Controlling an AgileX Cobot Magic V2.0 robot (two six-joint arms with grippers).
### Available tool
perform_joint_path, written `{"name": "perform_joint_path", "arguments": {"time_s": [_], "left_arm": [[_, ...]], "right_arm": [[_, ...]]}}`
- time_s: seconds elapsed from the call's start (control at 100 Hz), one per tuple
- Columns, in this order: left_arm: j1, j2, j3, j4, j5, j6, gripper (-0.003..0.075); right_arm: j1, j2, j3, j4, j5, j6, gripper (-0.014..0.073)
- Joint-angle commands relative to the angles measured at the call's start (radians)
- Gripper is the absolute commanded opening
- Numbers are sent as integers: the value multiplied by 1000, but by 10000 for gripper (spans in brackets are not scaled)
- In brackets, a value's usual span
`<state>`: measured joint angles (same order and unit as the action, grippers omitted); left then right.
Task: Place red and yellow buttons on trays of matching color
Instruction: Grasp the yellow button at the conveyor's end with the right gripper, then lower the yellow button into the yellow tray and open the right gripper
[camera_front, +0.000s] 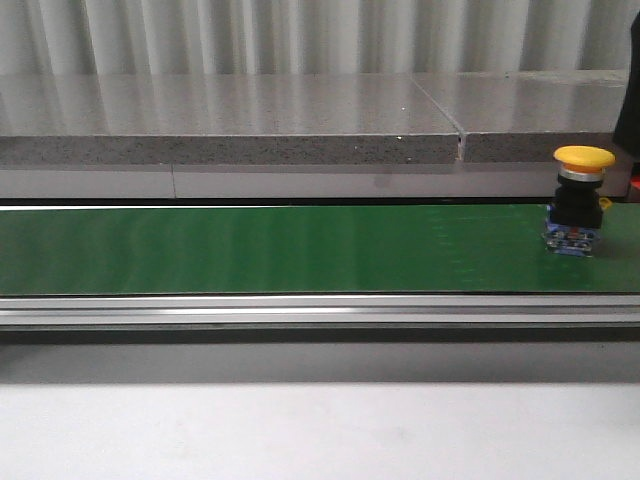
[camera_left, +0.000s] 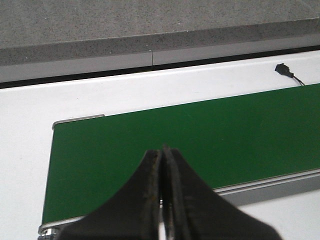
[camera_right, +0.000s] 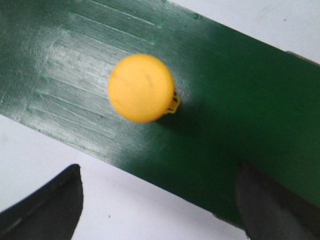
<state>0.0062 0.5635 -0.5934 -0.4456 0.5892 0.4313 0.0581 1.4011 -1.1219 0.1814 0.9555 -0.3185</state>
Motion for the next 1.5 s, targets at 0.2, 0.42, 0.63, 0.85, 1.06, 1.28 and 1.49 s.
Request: {"name": "perform_joint_path", "arguments": {"time_s": [0.2, 0.42, 0.63, 0.85, 1.06, 1.28, 1.49], "left_arm": [[-8, 2, -25, -28, -66, 1, -20], [-8, 2, -25, -28, -66, 1, -20], [-8, 2, -25, -28, -66, 1, -20], [-8, 2, -25, -28, -66, 1, -20], [-8, 2, -25, -28, -66, 1, -20], [-8, 2, -25, -28, -66, 1, -20], [-8, 2, -25, -28, -66, 1, -20]], "right_arm": [[8, 94, -24, 10, -146, -11, 613], [8, 144, -25, 10, -219, -11, 582], [8, 155, -25, 10, -243, -10, 220], [7, 131, -25, 10, -215, 6, 151], [-46, 41, -25, 10, -153, 40, 151], [-255, -64, -25, 9, -81, 61, 151], [-522, -107, -24, 9, -43, 117, 151]]}}
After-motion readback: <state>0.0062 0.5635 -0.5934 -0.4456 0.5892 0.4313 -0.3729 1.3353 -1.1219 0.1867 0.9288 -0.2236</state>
